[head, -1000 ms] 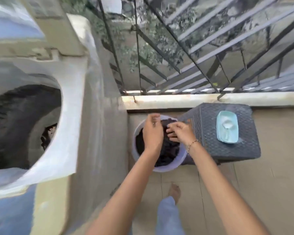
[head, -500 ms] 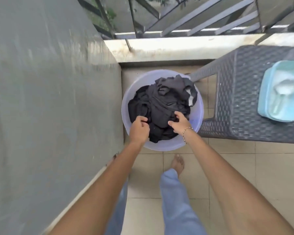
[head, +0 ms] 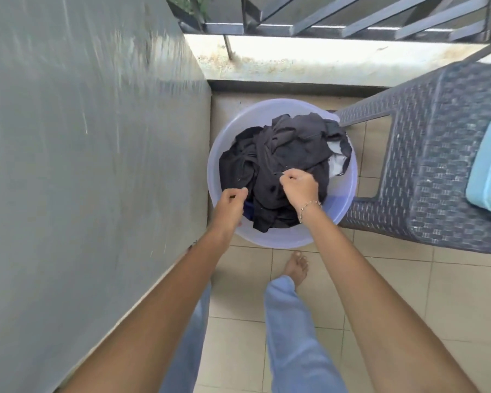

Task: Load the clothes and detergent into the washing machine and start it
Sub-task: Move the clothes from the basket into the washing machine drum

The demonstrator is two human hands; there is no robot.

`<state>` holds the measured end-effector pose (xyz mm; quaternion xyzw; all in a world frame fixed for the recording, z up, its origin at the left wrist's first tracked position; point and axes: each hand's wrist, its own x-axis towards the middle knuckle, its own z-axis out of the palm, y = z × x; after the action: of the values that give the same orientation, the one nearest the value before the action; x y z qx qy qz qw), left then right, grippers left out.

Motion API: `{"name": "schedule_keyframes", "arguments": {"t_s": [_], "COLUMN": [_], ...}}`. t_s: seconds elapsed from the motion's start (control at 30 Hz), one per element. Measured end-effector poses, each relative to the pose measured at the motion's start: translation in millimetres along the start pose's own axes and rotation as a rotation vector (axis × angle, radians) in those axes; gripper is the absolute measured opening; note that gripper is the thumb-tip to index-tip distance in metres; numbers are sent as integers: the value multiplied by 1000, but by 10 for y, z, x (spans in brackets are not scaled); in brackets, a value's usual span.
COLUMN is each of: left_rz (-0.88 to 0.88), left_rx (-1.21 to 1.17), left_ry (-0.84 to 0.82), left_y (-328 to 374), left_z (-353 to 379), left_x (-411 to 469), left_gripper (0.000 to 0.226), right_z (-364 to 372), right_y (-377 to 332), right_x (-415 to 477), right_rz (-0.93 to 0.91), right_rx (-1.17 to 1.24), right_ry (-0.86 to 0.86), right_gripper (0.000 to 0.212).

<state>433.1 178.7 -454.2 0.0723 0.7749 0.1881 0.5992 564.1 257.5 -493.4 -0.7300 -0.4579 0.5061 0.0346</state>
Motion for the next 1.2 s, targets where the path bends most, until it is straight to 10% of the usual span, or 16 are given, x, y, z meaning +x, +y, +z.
{"name": "schedule_keyframes", "arguments": {"t_s": [0.23, 0.33, 0.5, 0.73, 0.83, 0.93, 1.07, 1.2], "left_rz": [-162, -64, 78, -122, -41, -87, 18, 57], "left_rx": [-329, -159, -208, -461, -387, -346, -399, -538], "left_ry": [-114, -57, -64, -329, -277, -278, -91, -108], "left_y": [144, 143, 330, 389, 461, 496, 385, 246], "left_z": [-62, -43, -119, -304, -312, -286, -361, -499], "left_x": [25, -6, -125, -342, -357, -364, -245, -240], "left_gripper": [113, 71, 42, 35, 26, 48, 19, 52], "right_z": [78, 75, -126, -323, -325, -300, -168, -188], "right_y": [-100, -163, -201, -73, -33, -128, -122, -20], "right_x": [-838, -883, -683, -370, -486, -650, -623, -603], "right_rz": [-286, -291, -392, 202, 315, 282, 334, 356], "right_rx": [-2, 20, 185, 935, 1064, 1072, 1182, 1310], "right_ry": [-460, -488, 91, -508, -667, -655, -399, -342], "right_gripper": [12, 10, 33, 103, 89, 30, 22, 21]}}
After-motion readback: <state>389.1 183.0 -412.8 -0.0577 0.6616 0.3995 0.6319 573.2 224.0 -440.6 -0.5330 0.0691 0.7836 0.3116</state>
